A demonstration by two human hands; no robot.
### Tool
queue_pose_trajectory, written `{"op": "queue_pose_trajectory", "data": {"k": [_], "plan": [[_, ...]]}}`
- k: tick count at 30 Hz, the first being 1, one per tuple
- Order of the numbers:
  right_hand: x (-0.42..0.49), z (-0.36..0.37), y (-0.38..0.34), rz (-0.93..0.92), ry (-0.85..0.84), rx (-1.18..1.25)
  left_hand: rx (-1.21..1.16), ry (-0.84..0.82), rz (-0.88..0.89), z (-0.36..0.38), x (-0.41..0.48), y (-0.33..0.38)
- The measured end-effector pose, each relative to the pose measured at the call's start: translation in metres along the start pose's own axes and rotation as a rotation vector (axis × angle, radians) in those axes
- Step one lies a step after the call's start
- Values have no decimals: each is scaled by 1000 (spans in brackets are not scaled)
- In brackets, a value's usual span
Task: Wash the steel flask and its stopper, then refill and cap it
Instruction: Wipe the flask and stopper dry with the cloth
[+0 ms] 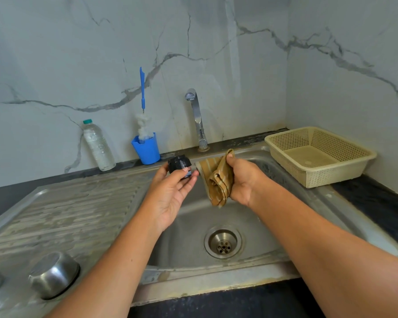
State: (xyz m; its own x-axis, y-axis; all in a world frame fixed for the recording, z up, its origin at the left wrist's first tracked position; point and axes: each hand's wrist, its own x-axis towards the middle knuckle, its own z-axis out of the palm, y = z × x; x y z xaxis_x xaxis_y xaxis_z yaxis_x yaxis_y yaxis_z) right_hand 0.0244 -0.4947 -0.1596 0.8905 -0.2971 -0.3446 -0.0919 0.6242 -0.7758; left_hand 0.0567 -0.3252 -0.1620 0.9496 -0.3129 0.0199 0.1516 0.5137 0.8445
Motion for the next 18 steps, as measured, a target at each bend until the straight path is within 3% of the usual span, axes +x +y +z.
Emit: {"op": "queue_pose_trajectory", "data": {"k": [7, 12, 18], "plan": [[-2, -5, -1, 7, -163, -70, -70, 21, -55, 2, -2, 3], [-3, -2, 1, -54, -93, -152, -100, 52, -69, 1, -1, 3], [-1, -2, 3, -223, -64, -274, 105, 72, -59, -4, 0, 1]]}}
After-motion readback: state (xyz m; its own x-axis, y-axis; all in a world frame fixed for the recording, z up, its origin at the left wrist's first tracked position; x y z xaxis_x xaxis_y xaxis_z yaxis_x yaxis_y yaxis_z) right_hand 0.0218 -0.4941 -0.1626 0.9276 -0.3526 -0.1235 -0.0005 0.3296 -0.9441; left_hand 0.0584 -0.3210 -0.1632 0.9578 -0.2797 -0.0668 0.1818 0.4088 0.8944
